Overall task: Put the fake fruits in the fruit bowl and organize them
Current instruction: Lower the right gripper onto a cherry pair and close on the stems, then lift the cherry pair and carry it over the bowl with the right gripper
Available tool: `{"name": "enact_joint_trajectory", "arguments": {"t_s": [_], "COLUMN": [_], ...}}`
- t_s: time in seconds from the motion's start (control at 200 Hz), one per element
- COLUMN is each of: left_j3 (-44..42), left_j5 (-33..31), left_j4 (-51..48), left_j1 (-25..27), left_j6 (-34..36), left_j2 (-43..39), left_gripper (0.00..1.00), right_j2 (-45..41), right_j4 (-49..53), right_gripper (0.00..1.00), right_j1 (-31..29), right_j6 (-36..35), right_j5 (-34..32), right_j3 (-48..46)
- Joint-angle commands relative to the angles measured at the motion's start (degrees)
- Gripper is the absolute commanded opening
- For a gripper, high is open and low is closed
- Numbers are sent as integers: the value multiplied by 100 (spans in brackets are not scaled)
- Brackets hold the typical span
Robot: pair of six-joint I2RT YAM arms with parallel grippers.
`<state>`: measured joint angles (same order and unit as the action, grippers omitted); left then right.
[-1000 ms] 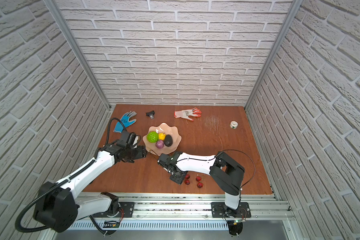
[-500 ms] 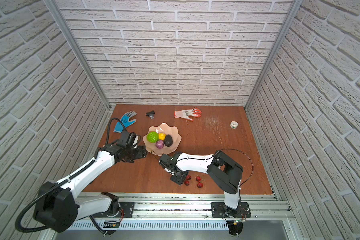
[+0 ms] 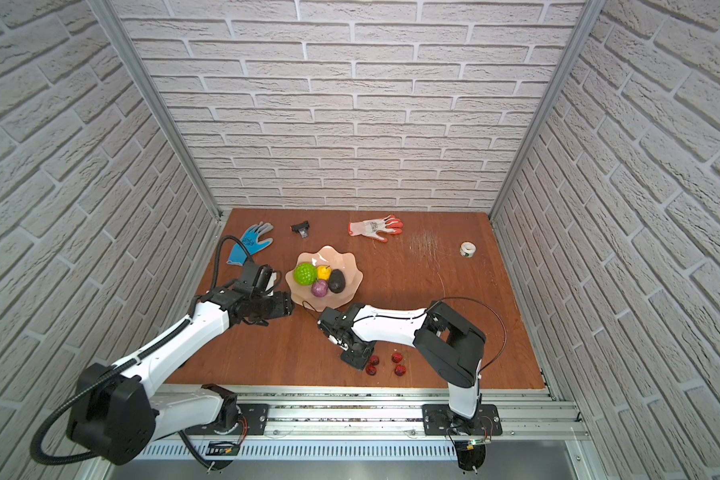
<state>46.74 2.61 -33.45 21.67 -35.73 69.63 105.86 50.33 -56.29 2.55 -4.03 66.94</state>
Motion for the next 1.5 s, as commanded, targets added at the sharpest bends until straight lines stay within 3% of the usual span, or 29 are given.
{"name": "enact_joint_trajectory", "arguments": {"t_s": [0.0, 0.575, 1.02, 1.22, 1.5], "left_j3": [81, 20, -20, 14, 91], "left_j5": [-84, -303, -347, -356, -314], "left_j4": [-17, -301, -401, -370, -305], "left_j1": [30, -18, -74, -92, -108], "left_j6": [-2, -8, -171, -219, -233], "left_j2": [-37, -390, -671, -613, -380], "left_gripper": [73, 73, 74, 74, 74], "right_j2": [-67, -472, 656, 1407, 1790], "right_j4": [13, 738, 144, -213, -474], "right_gripper": [6, 5, 6, 6, 6], "right_j1": [61, 611, 1414, 1623, 1854], "right_j6": [14, -147, -153, 37, 108], "right_j5": [-80, 229, 899, 1180, 1324], "right_j3": [60, 1608, 3406, 3951, 4232]}}
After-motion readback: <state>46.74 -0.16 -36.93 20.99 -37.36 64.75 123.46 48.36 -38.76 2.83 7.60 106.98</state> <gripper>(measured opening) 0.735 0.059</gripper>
